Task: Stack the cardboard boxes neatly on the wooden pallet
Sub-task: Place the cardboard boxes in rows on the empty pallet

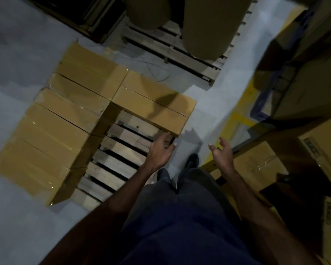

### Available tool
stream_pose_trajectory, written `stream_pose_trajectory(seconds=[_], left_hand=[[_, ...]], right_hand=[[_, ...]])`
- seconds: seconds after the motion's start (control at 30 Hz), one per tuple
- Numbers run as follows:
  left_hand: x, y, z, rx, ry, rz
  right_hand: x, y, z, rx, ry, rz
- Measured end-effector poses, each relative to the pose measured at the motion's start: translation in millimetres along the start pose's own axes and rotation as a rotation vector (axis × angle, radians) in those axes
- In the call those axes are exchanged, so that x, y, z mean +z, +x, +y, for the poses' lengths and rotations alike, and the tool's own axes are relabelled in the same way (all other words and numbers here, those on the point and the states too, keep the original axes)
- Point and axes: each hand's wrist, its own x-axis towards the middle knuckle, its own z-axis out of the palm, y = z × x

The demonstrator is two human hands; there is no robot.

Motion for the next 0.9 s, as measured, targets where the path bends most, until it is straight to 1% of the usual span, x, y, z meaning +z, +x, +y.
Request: stream_pose_trajectory(seconds=[0.1,0.23,0.4,0.53,0.67,0.9], left_hand=[[6,-10,22,0.012,0.015,-0.033],[25,-13,43,0.061,0.079,-0.128],[47,-20,67,0.159,0.182,-0.293],[54,-17,83,0.299,0.227,-0.359],[56,-17,98,0.39,0.229,-0.442],[67,-28,89,0.53,0.314,-0.615]], right_hand=[[-26,-5,2,0.003,0.013,0.002],[-64,-3,8,-0.003,0.058,0.049],[-96,-23,31,0.062,0.168,0.182],[-97,-51,52,0.118,0.287,0.29],[-87,-86,77,0.182,0.399,0.413],[-54,-163,114,0.242,0.531,0.628]])
